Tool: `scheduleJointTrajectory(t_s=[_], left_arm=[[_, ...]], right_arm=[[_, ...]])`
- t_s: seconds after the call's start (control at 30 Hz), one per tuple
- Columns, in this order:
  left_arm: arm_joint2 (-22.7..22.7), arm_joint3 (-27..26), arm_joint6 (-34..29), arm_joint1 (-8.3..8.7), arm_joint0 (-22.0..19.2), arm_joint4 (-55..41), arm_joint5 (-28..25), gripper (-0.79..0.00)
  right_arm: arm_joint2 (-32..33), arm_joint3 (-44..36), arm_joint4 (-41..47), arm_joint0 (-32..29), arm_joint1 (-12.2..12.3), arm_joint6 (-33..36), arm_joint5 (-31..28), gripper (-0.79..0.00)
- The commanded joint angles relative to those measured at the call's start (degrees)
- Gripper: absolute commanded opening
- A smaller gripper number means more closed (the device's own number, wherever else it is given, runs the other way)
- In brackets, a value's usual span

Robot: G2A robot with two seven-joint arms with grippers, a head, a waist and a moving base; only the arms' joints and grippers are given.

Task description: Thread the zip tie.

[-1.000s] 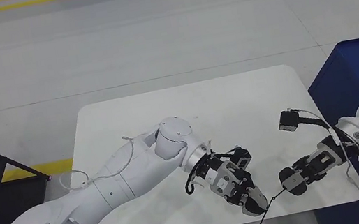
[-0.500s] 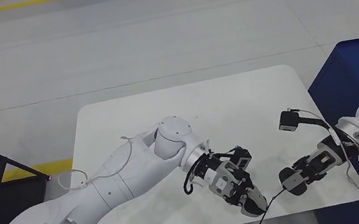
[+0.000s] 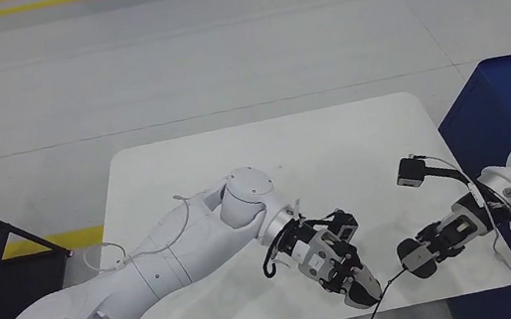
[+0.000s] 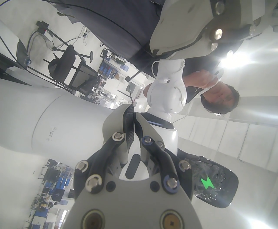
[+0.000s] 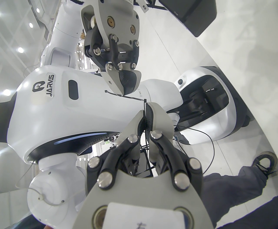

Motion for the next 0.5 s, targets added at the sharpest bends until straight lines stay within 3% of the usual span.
scheduleJointTrajectory(t_s=[0.0, 0.47], left_arm=[[0.0, 0.1, 0.2, -0.09, 0.1, 0.0, 0.2, -0.785], [0.0, 1.0, 1.2, -0.89, 0.5, -1.3, 1.2, -0.785]], right_arm=[[0.0, 0.0, 0.0, 0.0, 0.0, 0.0, 0.0, -0.785], [0.0, 0.0, 0.0, 0.0, 0.0, 0.0, 0.0, -0.785]])
